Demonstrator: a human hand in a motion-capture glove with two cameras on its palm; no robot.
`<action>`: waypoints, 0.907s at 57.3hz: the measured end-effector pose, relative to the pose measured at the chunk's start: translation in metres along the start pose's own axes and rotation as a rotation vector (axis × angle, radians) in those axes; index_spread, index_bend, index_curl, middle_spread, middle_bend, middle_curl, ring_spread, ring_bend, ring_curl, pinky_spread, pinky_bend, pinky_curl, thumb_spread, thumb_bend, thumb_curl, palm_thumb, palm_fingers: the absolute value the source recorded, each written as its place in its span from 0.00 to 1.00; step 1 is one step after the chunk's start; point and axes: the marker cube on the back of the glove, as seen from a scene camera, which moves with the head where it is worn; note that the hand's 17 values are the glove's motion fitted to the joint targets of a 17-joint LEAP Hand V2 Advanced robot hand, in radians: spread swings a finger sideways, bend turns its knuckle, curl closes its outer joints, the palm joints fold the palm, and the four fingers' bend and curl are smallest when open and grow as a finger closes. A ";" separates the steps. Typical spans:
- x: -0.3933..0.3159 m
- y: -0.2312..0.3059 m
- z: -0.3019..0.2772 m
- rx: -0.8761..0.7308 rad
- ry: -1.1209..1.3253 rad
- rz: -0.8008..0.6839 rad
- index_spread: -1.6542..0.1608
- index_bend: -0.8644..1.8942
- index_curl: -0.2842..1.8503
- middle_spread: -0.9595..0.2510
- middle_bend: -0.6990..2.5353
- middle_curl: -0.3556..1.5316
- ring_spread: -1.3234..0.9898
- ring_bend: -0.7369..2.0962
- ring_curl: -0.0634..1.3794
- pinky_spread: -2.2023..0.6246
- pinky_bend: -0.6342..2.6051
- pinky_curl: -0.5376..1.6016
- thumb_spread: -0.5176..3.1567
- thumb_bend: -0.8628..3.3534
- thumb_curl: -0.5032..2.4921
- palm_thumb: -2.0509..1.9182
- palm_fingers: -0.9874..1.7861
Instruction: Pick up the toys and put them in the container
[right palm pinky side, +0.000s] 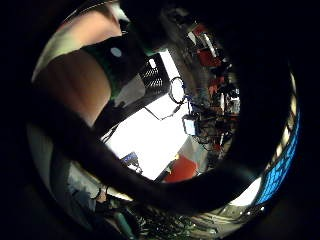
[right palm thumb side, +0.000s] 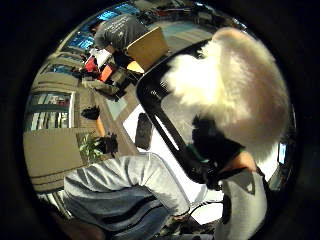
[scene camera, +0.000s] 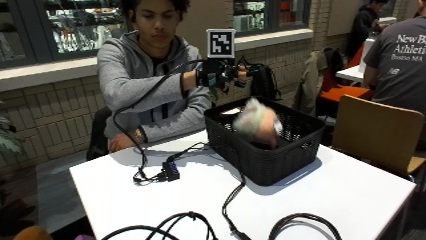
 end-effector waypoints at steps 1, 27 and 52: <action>-0.001 0.002 0.000 0.006 -0.012 0.023 0.76 0.33 0.38 0.77 0.24 0.45 0.53 0.39 0.32 0.77 0.63 0.46 0.43 0.20 0.41 0.60 0.16; 0.131 0.184 0.070 -0.035 0.080 0.273 0.77 0.37 0.27 0.84 0.25 0.33 0.57 0.33 0.27 0.81 0.55 0.41 0.51 0.20 0.32 0.59 0.29; 0.202 0.306 0.196 0.060 -0.217 0.704 0.77 0.38 0.30 0.85 0.26 0.30 0.57 0.33 0.27 0.81 0.52 0.40 0.56 0.21 0.29 0.60 0.33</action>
